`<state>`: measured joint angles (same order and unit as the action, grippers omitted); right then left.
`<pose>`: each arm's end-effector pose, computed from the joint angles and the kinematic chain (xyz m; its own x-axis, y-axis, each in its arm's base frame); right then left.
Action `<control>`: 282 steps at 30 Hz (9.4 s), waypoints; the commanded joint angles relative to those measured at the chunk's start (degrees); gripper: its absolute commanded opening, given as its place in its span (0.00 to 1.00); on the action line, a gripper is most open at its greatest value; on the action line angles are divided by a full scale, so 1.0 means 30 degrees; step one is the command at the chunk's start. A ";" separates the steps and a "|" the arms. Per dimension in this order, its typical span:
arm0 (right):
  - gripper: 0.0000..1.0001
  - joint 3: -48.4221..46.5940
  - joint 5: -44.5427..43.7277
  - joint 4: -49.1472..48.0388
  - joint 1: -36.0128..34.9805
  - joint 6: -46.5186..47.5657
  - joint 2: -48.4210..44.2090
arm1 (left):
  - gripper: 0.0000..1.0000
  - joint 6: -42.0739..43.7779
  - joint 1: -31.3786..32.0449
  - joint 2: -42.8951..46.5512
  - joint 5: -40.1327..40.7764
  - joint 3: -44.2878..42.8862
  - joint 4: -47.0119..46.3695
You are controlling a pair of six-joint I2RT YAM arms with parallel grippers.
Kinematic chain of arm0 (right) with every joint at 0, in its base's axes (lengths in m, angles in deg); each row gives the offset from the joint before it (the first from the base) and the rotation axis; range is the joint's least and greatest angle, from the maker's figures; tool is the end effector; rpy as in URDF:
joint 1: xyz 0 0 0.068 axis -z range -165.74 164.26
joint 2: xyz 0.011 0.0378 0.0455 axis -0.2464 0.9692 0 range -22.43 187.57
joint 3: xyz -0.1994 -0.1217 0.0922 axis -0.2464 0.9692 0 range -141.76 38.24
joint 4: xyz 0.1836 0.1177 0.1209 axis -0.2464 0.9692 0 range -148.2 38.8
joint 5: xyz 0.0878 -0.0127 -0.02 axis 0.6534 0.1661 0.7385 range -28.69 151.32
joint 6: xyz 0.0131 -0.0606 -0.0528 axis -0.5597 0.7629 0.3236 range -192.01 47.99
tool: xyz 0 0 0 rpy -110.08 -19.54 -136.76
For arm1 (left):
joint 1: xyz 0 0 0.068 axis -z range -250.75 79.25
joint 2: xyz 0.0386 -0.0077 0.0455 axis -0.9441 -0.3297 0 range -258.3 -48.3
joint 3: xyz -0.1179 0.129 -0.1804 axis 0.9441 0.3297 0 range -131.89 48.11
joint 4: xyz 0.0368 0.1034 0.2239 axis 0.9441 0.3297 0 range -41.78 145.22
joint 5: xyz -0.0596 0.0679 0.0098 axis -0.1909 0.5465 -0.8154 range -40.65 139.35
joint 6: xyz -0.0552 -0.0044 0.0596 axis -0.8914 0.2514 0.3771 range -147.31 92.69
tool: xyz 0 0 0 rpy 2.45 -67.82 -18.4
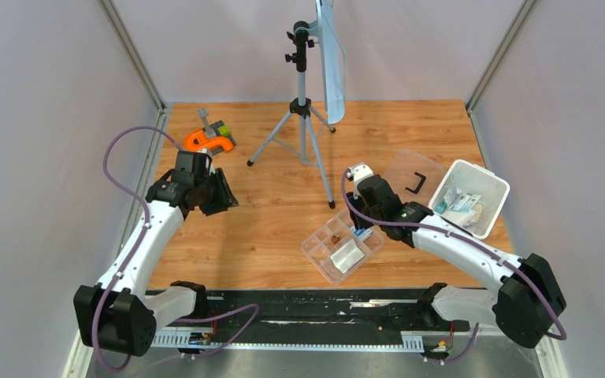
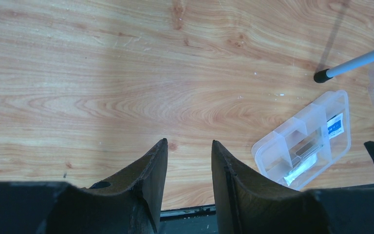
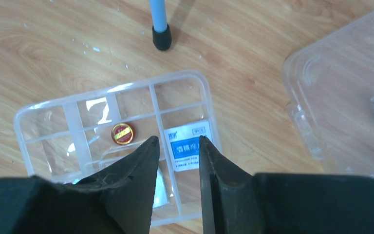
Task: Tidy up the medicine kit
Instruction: Pick up the medicine box compartment at the center of the board, then place the medicine box compartment at the center of the board, then pick up the medicine box compartment at the center of the board, then place the medicine box compartment inside the medicine box.
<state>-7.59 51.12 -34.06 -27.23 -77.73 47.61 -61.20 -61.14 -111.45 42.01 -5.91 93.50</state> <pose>0.2099 0.1690 0.1928 -0.6131 -0.4114 -0.6745 -0.5053 0.8604 -0.0654 0.2285 -0.0478 0.2343 -0.7988 -0.4257 -0.4251 -0.2489 0.8771 -0.4107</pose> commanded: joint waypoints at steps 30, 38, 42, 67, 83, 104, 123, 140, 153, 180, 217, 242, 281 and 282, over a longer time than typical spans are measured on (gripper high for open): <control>0.17 0.1706 0.1826 -0.0486 0.0239 0.3371 0.3184 | 0.46 0.0435 -0.0153 -0.1492 -0.0566 -0.0097 -0.1557; 0.00 0.2169 0.2232 -0.0917 0.0259 0.5778 0.1848 | 0.46 0.0449 -0.0155 -0.1873 -0.0703 -0.0172 -0.1720; 0.00 0.2676 0.3063 -0.0962 0.0481 0.7905 0.0218 | 0.46 0.0469 -0.0155 -0.2070 -0.0749 -0.0299 -0.1761; 0.00 0.1194 1.1895 0.1633 0.7002 1.3908 -0.5160 | 0.46 0.0568 -0.0155 -0.2572 -0.0747 -0.0634 -0.1874; 0.00 0.0044 1.4416 0.2869 1.0677 1.4389 -0.5518 | 0.46 0.0566 -0.0155 -0.2642 -0.0922 -0.0440 -0.2179; 0.13 0.2461 0.9034 -0.1378 0.8025 1.3367 -0.2231 | 0.46 0.0463 -0.0155 -0.2424 -0.0665 -0.0114 -0.2030; 0.21 -0.2803 0.3667 0.2788 0.6922 -0.8178 0.0467 | 0.46 0.0608 -0.0155 -0.1830 -0.0396 0.0327 -0.1827; 0.18 -0.2399 0.0287 0.6071 0.5804 -1.6612 0.2638 | 0.46 0.0644 -0.0155 -0.1822 -0.0343 0.0378 -0.1760; 0.18 -0.3240 0.0210 0.5982 0.5424 -1.6867 0.4295 | 0.46 0.0673 -0.0155 -0.1828 -0.0287 0.0436 -0.1755; 0.24 -0.2563 0.0878 0.6246 0.5029 -1.7302 0.5494 | 0.46 0.0784 -0.0155 -0.1997 -0.0423 0.0210 -0.1725; 0.22 -0.2171 0.1033 0.4461 0.4691 -1.6193 0.8283 | 0.45 0.0723 -0.0155 -0.1755 -0.0639 0.0743 -0.2011; 0.36 -0.1369 -0.0125 0.5568 0.2617 -1.3833 0.7022 | 0.45 0.0616 -0.0155 -0.2084 -0.0872 0.0497 -0.2089; 0.00 -0.8864 -0.2118 1.0788 0.7213 -0.9058 0.1824 | 0.45 0.0942 -0.0155 -0.1881 -0.0669 0.0242 -0.1796; 0.00 -0.9214 -0.2085 1.0853 0.7914 -0.8836 0.1622 | 0.45 0.0934 -0.0155 -0.1842 -0.0663 0.0262 -0.1807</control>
<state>-30.23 46.03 -3.70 -9.72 -108.59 56.09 -59.43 -61.14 -117.94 40.18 -3.75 89.06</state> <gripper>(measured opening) 0.098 0.451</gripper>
